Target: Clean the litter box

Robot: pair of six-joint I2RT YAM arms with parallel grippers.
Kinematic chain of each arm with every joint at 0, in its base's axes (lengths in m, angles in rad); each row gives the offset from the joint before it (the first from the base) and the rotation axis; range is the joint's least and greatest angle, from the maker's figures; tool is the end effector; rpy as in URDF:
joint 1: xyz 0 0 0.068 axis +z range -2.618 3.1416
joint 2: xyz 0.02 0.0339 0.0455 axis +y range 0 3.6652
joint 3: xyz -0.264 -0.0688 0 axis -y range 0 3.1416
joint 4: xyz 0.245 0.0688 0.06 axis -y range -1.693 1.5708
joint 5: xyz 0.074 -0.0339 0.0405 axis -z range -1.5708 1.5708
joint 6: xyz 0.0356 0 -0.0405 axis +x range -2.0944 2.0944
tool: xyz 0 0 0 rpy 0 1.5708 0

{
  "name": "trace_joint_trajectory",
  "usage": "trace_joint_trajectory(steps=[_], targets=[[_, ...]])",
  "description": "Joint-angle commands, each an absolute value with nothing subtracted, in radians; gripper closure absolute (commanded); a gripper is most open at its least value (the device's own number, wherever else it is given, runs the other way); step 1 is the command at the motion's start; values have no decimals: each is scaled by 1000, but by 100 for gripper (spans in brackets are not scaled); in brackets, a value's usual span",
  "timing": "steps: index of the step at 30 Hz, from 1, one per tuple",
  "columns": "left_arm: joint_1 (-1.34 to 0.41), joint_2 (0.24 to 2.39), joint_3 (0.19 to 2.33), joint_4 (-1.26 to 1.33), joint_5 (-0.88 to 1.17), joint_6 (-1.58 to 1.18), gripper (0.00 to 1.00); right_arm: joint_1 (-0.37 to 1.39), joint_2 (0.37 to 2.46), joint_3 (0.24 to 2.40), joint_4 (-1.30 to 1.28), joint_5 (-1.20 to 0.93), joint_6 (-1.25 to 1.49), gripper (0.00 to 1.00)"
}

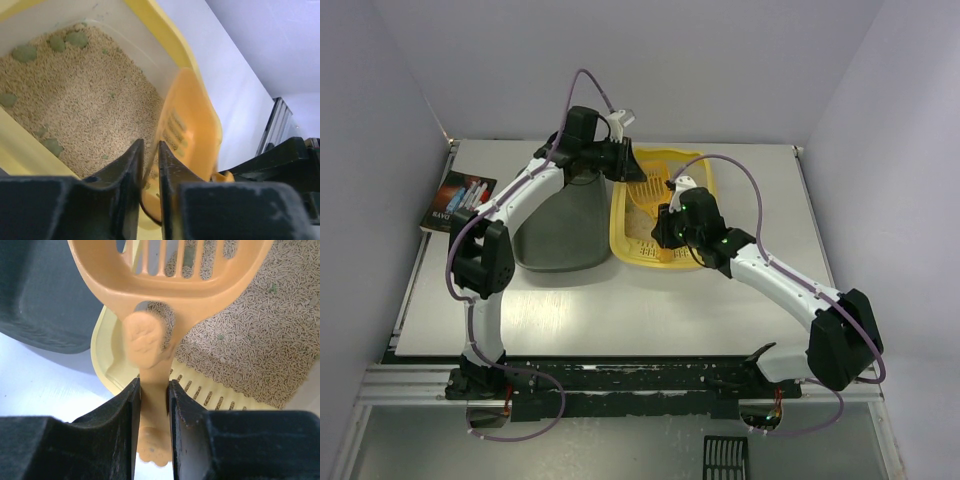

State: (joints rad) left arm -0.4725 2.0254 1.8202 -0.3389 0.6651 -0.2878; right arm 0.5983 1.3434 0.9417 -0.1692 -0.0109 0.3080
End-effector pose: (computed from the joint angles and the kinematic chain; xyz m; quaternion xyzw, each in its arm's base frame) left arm 0.4132 -0.2359 0.3067 0.2356 0.8051 -0.4363 0.3255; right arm 0.2490 0.1702 0.2709 -0.1295 0.8680 0.2142 0.4289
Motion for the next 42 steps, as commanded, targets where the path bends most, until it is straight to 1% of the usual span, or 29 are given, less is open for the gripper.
trace_joint_trajectory(steps=[1,2,3,4,5,6,7,8,9,10,11,13,15,18,20,21,26,30,35,38,41,42], targets=[[-475,2039,1876,-382,730,-242,86,595,1338,934,-156,9,283,90],[-475,2039,1878,-388,733,-236,92,596,1339,936,-156,13,284,81],[-474,2036,1876,-387,737,-231,93,595,1337,934,-154,15,286,68],[-472,2030,1868,-379,742,-231,93,594,1332,931,-149,15,289,53],[-471,2021,1857,-368,750,-231,93,595,1323,925,-143,15,293,40],[-470,2013,1841,-354,757,-232,93,594,1311,919,-134,15,296,31],[-468,2003,1827,-338,766,-235,93,594,1295,910,-126,10,299,23],[-467,1991,1812,-325,775,-236,93,593,1280,903,-117,0,298,18],[-464,1985,1796,-305,784,-241,93,589,1261,895,-110,-18,298,17],[-460,1971,1780,-286,795,-247,93,582,1244,885,-101,-42,299,13],[-456,1963,1766,-268,809,-256,93,573,1225,873,-88,-74,306,11],[-441,1946,1743,-228,834,-282,93,539,1178,835,-49,-170,329,11],[-424,1927,1711,-154,873,-331,93,469,1135,776,35,-297,388,11],[-395,1884,1614,45,902,-452,93,341,1093,670,204,-527,518,16],[-378,1858,1535,228,911,-581,93,279,1096,614,313,-630,593,18],[-374,1851,1507,294,913,-630,93,277,1105,613,336,-654,606,18],[-380,1879,1479,415,908,-754,93,278,1155,617,412,-687,658,20],[-383,1866,1457,390,855,-713,93,278,1180,624,476,-708,700,21],[-383,1863,1425,417,861,-725,93,278,1222,626,547,-712,746,25],[-383,1849,1402,425,845,-724,93,278,1243,627,591,-717,781,32],[-383,1844,1396,416,833,-715,93,280,1257,626,616,-714,803,45],[-383,1843,1396,420,832,-718,93,281,1262,627,619,-713,805,47]])
